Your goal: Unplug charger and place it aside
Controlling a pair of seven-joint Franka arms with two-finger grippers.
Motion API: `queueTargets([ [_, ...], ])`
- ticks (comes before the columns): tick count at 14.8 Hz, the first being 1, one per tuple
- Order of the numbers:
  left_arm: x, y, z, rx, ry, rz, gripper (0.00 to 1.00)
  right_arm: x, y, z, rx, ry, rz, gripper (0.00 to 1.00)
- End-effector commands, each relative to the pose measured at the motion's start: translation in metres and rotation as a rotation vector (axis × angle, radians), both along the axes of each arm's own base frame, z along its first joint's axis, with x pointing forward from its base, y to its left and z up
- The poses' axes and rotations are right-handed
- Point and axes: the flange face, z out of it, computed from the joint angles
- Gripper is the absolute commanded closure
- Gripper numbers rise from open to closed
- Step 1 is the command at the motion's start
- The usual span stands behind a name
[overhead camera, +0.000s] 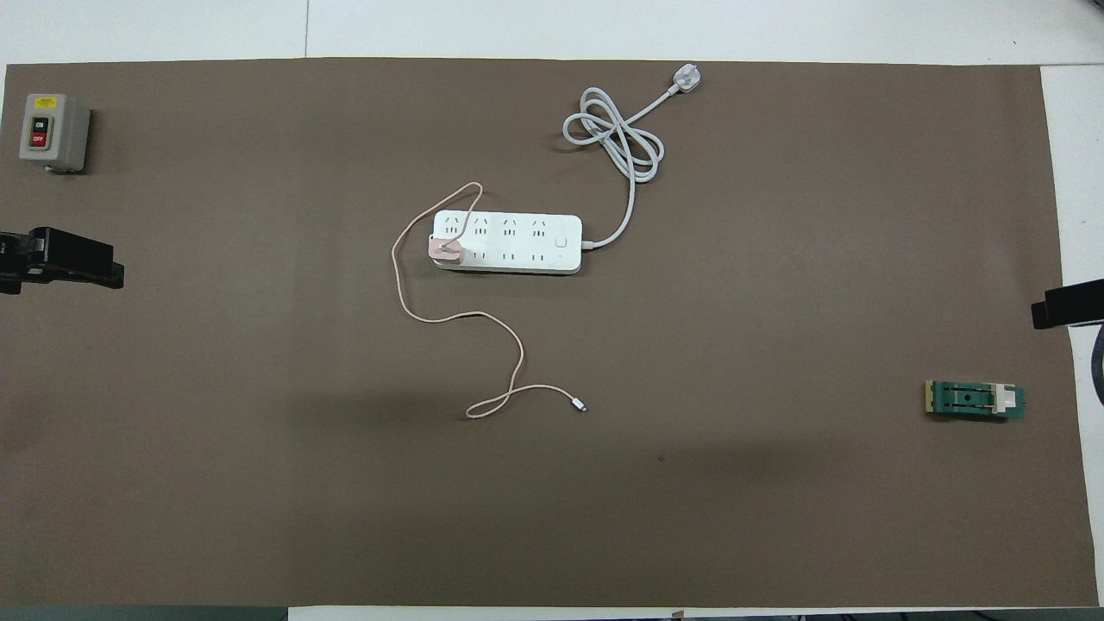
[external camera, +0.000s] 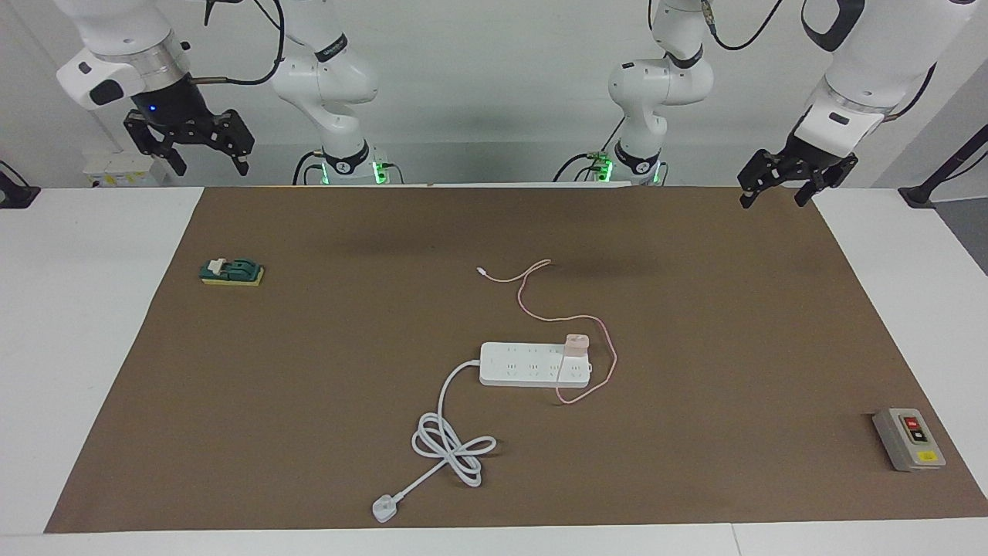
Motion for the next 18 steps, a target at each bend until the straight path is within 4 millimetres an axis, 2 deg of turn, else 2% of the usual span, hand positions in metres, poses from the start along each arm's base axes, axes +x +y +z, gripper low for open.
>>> queueTargets([
  [1, -0.006, 0.003, 0.000, 0.014, -0.011, -0.010, 0.00, -0.009, -0.005, 0.000, -0.013, 0.006, 0.019, 0.00],
  [9, -0.014, -0.004, -0.010, 0.016, 0.005, 0.001, 0.00, -0.009, -0.011, 0.000, -0.012, 0.007, 0.005, 0.00],
  [11, -0.013, -0.007, -0.014, 0.016, -0.013, 0.078, 0.00, -0.009, -0.010, -0.003, -0.012, 0.011, -0.030, 0.00],
  [13, -0.011, -0.020, -0.016, 0.014, -0.035, 0.196, 0.00, -0.007, -0.001, -0.018, -0.004, 0.029, -0.152, 0.00],
  [16, -0.010, -0.035, -0.027, 0.016, -0.030, 0.388, 0.00, -0.003, 0.033, -0.031, 0.008, 0.028, -0.300, 0.00],
  [18, -0.004, -0.048, -0.033, -0.002, -0.071, 0.519, 0.00, 0.000, 0.043, -0.038, 0.039, 0.044, -0.412, 0.00],
])
